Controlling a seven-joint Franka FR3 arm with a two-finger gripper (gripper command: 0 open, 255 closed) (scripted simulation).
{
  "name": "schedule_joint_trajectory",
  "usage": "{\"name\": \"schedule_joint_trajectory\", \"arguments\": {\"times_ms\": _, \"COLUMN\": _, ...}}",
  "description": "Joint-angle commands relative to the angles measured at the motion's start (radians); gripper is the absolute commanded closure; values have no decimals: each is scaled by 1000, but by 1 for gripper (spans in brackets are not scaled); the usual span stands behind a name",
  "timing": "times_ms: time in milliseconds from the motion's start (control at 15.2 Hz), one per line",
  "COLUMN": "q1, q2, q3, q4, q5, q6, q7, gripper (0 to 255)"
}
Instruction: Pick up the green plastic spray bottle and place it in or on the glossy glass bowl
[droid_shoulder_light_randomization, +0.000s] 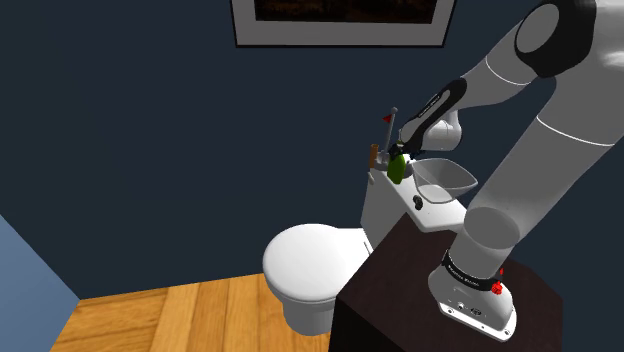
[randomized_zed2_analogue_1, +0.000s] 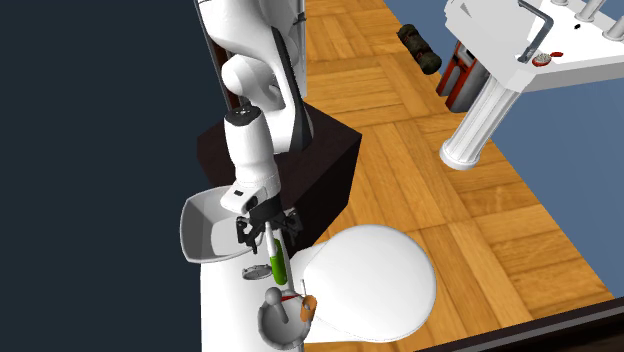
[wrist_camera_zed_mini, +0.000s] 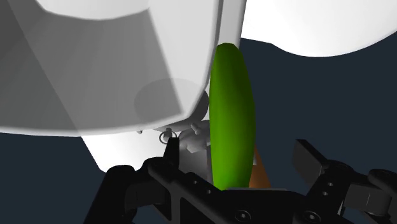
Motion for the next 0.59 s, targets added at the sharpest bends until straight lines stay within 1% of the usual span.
{"name": "schedule_joint_trajectory", "arguments": {"times_ms": 0, "q1": 0, "q2": 0, "q3": 0, "q4": 0, "q5": 0, "q6": 0, "q7": 0, "gripper": 0}}
{"name": "schedule_joint_trajectory", "arguments": {"times_ms": 66, "q1": 0, "q2": 0, "q3": 0, "q4": 0, "q5": 0, "q6": 0, "q7": 0, "gripper": 255}}
{"name": "schedule_joint_trajectory", "arguments": {"times_ms": 528, "q1": 0, "q2": 0, "q3": 0, "q4": 0, "q5": 0, "q6": 0, "q7": 0, "gripper": 255}}
